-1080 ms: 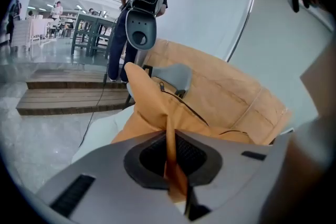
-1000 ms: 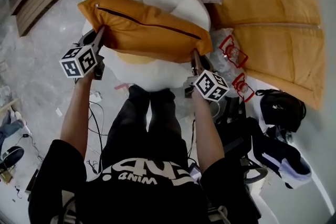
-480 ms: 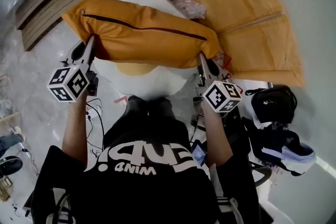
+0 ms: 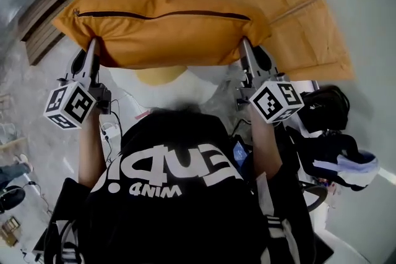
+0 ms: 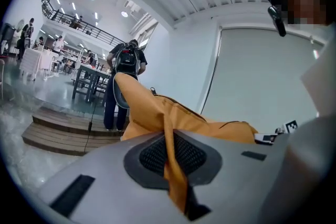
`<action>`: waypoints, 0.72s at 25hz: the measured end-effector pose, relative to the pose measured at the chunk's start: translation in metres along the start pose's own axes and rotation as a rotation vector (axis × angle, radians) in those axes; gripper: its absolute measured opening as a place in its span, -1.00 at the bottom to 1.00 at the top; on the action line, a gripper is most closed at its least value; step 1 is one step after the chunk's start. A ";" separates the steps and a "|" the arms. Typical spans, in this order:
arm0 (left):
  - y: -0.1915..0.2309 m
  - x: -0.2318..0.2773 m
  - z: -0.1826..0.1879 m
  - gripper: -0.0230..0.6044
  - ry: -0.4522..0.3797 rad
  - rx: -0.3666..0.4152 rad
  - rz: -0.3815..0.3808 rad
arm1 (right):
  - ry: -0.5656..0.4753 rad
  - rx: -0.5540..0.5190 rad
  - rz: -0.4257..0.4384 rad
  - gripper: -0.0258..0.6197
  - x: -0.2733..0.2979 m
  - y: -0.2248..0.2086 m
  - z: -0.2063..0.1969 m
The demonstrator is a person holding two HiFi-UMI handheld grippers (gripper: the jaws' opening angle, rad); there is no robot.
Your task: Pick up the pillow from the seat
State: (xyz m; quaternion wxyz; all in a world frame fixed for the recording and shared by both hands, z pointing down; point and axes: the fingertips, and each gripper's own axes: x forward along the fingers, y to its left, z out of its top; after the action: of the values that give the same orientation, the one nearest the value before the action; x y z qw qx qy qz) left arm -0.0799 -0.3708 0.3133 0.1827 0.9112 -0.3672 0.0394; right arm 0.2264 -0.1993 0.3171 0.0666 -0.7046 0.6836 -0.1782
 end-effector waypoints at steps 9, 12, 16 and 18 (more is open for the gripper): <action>-0.004 -0.004 -0.010 -0.86 0.010 -0.006 0.014 | 0.005 0.001 0.021 -0.79 0.002 -0.003 -0.002; -0.005 -0.003 -0.012 -0.86 0.014 -0.004 0.015 | 0.002 0.004 0.022 -0.79 0.005 -0.006 -0.002; -0.004 -0.001 -0.015 -0.86 0.026 -0.007 0.014 | 0.011 0.009 0.018 -0.79 0.009 -0.009 -0.004; -0.004 0.000 -0.017 -0.86 0.032 -0.006 0.013 | 0.015 0.010 0.016 -0.79 0.010 -0.011 -0.005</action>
State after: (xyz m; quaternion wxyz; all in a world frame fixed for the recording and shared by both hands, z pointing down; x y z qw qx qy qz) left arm -0.0761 -0.3622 0.3278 0.1910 0.9074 -0.3704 0.0540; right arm 0.2347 -0.2079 0.3275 0.0662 -0.6975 0.6887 -0.1865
